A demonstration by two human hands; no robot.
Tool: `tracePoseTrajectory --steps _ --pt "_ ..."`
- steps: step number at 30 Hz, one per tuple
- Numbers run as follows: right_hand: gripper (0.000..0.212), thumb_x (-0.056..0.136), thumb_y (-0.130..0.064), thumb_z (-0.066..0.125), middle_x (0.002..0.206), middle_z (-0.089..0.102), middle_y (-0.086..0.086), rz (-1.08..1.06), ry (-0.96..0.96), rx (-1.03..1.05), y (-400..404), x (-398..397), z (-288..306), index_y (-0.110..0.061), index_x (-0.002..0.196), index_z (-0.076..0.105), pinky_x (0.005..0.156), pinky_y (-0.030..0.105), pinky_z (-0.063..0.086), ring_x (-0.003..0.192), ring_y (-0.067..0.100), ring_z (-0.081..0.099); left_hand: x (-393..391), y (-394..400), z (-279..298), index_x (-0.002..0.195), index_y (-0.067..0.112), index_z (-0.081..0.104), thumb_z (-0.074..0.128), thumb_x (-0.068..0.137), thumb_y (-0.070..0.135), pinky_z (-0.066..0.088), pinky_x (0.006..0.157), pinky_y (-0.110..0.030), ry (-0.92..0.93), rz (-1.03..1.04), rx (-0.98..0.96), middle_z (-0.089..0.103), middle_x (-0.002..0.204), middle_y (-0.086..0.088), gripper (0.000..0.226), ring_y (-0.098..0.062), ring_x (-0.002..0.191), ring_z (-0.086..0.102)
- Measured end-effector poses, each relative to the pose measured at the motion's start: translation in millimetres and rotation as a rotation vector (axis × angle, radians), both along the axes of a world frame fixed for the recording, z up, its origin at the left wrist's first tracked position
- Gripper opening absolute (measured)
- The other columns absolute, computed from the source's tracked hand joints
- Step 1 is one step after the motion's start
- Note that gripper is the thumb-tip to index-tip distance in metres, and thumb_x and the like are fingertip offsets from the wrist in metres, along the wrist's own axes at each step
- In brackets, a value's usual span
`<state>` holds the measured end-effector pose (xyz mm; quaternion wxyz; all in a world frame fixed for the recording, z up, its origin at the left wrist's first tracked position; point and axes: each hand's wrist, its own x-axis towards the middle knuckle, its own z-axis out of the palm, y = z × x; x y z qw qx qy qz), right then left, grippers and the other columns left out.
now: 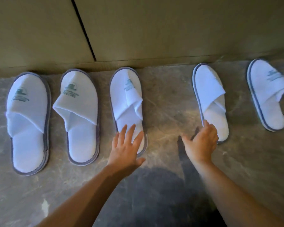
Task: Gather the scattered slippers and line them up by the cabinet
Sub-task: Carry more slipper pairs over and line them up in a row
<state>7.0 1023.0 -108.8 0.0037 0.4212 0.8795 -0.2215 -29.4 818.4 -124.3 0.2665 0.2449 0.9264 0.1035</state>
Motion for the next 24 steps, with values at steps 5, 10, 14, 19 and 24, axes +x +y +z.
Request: tracePoseTrajectory --steps 5,10,14,19,24 --pt "0.096 0.064 -0.029 0.077 0.144 0.025 0.027 -0.079 -0.073 0.003 60 12 -14 -0.006 0.138 0.021 0.106 0.051 0.024 0.132 0.041 0.024 -5 21 2 0.141 0.023 0.02 0.063 0.075 0.047 0.013 0.113 -0.053 0.099 -0.017 -0.071 0.013 0.154 -0.013 0.082 -0.035 0.142 0.006" --pt "0.098 0.061 -0.028 0.079 0.138 0.032 0.028 -0.081 -0.041 -0.071 84 9 -24 -0.007 0.137 0.022 0.105 0.052 0.03 0.127 0.042 0.031 -4 24 7 0.133 0.014 0.041 0.075 0.066 0.035 0.023 0.106 -0.059 0.149 0.018 -0.043 0.034 0.145 -0.021 0.078 -0.043 0.135 0.025" --pt "0.096 0.06 -0.021 0.08 0.133 0.036 0.027 -0.095 0.037 -0.113 87 3 -23 -0.008 0.138 0.024 0.102 0.045 0.027 0.124 0.042 0.032 -5 20 2 0.142 0.024 0.019 0.064 0.074 0.047 0.01 0.114 -0.052 0.09 -0.005 -0.094 0.009 0.155 -0.011 0.085 -0.034 0.142 0.002" --pt "0.097 0.057 -0.02 0.081 0.134 0.036 0.021 -0.068 0.11 -0.168 42 9 -21 -0.013 0.137 0.025 0.1 0.043 0.027 0.121 0.038 0.031 -6 15 3 0.143 0.026 0.011 0.063 0.073 0.049 0.009 0.114 -0.053 0.064 0.014 -0.07 -0.001 0.156 -0.011 0.09 -0.034 0.142 -0.004" --pt "0.097 0.056 -0.02 0.079 0.134 0.034 0.019 -0.031 0.098 -0.223 -15 2 -27 -0.017 0.137 0.025 0.101 0.046 0.028 0.122 0.036 0.029 -7 3 0 0.143 0.029 0.009 0.062 0.073 0.051 0.01 0.114 -0.05 0.037 0.005 -0.062 -0.002 0.156 -0.008 0.09 -0.031 0.143 -0.004"
